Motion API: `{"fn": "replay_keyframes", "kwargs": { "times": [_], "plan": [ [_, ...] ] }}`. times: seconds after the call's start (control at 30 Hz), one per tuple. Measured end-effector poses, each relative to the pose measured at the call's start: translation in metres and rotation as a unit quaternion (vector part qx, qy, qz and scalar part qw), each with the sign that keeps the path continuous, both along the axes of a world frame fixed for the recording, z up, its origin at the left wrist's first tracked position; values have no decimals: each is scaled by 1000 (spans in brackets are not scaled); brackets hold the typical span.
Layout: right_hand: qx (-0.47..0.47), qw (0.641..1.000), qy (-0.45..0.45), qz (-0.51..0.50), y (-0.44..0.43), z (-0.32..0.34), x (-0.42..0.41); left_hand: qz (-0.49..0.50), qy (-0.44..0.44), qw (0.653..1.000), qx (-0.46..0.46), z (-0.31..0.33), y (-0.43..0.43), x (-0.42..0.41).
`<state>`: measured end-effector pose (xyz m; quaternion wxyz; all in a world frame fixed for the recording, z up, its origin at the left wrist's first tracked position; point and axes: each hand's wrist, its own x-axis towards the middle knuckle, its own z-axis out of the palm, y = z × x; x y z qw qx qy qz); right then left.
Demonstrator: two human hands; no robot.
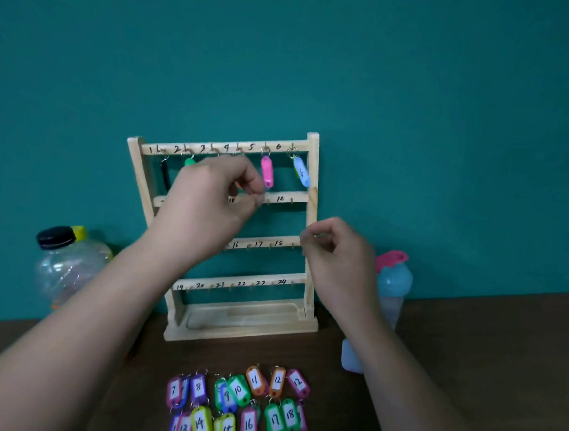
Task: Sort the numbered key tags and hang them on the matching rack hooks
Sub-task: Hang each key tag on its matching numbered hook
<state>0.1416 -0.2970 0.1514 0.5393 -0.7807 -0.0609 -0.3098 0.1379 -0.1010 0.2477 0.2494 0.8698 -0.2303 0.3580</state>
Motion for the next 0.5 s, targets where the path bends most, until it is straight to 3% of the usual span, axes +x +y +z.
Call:
{"fn": "replay_keyframes", "kwargs": {
  "times": [0.27, 0.5],
  "plan": [
    [-5, 996, 78, 33, 25, -67, -26, 24, 123, 991, -48, -90, 49, -23],
    [-120, 981, 139, 60, 50, -89, -30, 48, 219, 970, -96, -155, 87, -34]
  ]
}}
